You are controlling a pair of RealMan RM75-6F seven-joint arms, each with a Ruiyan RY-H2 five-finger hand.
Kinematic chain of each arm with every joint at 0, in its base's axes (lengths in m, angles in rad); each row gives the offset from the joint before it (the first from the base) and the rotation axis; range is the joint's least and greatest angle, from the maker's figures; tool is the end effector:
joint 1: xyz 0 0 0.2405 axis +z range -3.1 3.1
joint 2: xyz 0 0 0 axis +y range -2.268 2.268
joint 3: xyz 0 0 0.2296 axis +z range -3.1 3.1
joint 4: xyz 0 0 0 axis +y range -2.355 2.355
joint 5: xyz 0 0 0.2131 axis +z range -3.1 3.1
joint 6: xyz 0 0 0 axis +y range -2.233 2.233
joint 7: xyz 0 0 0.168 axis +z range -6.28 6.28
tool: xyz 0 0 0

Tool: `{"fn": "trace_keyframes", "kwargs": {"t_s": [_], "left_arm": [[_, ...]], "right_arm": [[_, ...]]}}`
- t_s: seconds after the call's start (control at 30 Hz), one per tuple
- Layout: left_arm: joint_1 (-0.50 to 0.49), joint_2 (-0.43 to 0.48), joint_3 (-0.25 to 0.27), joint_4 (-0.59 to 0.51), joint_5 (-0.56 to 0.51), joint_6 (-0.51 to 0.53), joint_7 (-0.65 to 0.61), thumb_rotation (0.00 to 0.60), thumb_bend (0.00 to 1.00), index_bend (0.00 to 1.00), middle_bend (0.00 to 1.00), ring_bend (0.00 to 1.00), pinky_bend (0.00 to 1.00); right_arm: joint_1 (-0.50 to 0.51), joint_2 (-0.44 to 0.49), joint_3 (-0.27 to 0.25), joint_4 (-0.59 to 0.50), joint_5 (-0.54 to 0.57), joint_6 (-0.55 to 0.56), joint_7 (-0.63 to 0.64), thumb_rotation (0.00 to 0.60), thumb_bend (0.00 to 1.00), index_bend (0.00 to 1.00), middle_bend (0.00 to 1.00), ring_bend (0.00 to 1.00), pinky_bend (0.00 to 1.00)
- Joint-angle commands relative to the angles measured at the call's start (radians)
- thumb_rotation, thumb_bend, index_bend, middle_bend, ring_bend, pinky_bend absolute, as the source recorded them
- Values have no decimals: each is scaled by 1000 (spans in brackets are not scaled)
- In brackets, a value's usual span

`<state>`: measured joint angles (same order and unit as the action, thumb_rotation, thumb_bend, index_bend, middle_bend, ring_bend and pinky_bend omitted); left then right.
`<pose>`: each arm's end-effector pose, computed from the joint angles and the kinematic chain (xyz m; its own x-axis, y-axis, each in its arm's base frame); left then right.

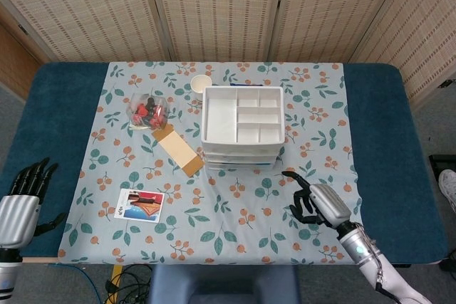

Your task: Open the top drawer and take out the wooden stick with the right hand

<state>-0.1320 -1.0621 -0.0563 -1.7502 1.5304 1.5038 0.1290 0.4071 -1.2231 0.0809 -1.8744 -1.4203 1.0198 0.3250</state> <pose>-0.2487 0.2143 0.1508 0.4384 -0.0427 0.8977 0.8932 -0.0898 -0.4405 -0.1610 -0.2489 0.0306 -0.1609 -0.4923 0.8554 -0.9590 -0.1267 -0.2533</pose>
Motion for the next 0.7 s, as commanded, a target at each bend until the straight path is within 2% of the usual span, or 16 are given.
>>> {"fn": "trace_keyframes", "kwargs": {"t_s": [0.03,0.3,0.43,0.7], "left_arm": [[3,2,0,3,-2,3,-5,600,159,32,0,0,79],[1,6,0,9,-1,-3,-14,600,159,32,0,0,79],[1,8,-2,10,-2,-3,-18,600,160,32,0,0,79],[7,11,-3,19,-11,0,-27,600,159,32,0,0,79]], "right_arm": [[67,-80,49,27,80,-94,122,600,535,34,749,821,899],[142,-209,126,119,184,-197,282,600,575,2,759,835,909],[182,-271,156,182,204,-236,314,600,577,2,758,835,909],[234,-322,192,244,236,-280,321,600,579,2,759,835,909]]}}
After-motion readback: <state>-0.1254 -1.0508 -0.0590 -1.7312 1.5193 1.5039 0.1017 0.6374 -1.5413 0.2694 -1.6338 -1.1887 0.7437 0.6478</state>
